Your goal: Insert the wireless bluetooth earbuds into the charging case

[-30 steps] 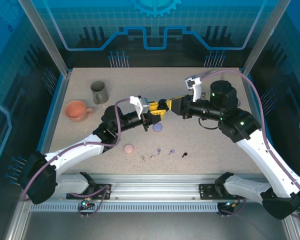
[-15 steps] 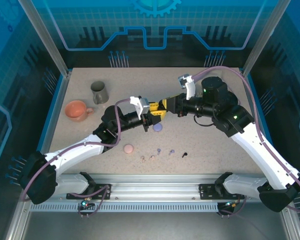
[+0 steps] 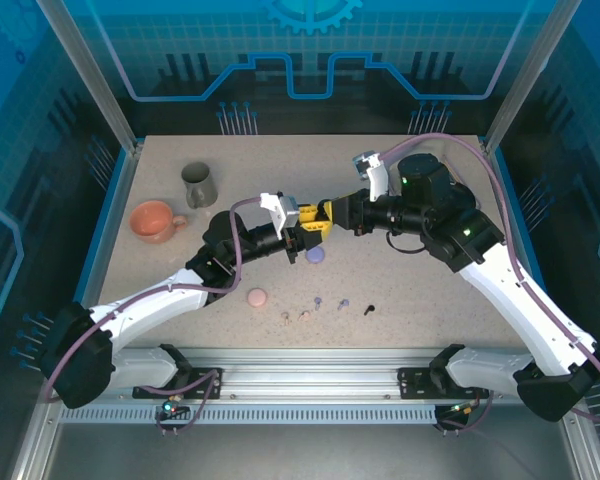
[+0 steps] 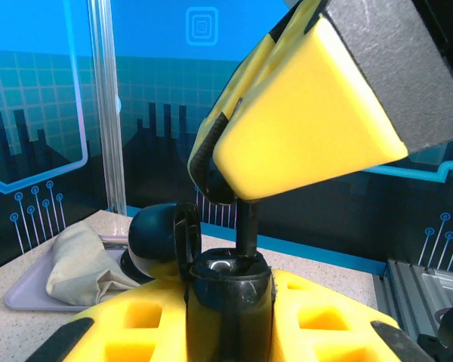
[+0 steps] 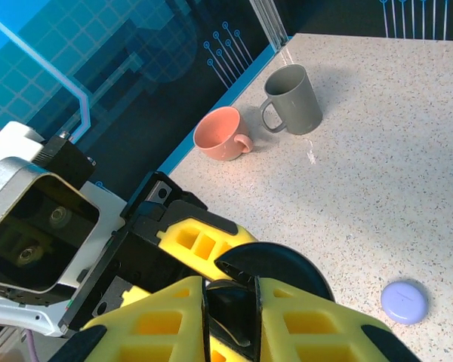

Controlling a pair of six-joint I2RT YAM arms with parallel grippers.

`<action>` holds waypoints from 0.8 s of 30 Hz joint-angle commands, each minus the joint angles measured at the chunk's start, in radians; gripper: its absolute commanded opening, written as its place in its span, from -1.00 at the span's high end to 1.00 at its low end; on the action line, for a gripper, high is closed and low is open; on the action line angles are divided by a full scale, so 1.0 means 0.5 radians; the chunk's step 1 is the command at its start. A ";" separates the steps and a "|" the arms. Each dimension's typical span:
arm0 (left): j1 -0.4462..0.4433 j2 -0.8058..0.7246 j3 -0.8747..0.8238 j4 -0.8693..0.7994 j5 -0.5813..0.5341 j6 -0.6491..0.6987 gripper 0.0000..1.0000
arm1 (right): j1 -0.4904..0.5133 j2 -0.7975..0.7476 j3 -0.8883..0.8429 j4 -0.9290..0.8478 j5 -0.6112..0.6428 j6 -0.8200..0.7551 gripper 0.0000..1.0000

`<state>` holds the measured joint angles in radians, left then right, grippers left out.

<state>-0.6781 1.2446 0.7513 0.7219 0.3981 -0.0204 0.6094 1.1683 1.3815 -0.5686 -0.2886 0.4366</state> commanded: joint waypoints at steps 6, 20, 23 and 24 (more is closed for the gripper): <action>-0.021 0.008 0.085 0.066 0.049 0.032 1.00 | 0.054 0.031 0.041 -0.077 0.009 -0.051 0.59; -0.020 0.004 0.081 0.052 0.037 0.035 1.00 | 0.064 0.041 0.026 -0.098 -0.003 -0.054 0.54; -0.020 0.001 0.081 0.050 0.035 0.035 1.00 | 0.064 0.040 0.028 -0.096 -0.003 -0.052 0.50; -0.019 0.002 0.082 0.049 0.035 0.035 1.00 | 0.063 0.041 0.029 -0.094 -0.008 -0.046 0.49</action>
<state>-0.6800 1.2446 0.7586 0.7155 0.4004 -0.0204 0.6239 1.1820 1.3815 -0.5877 -0.2924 0.4248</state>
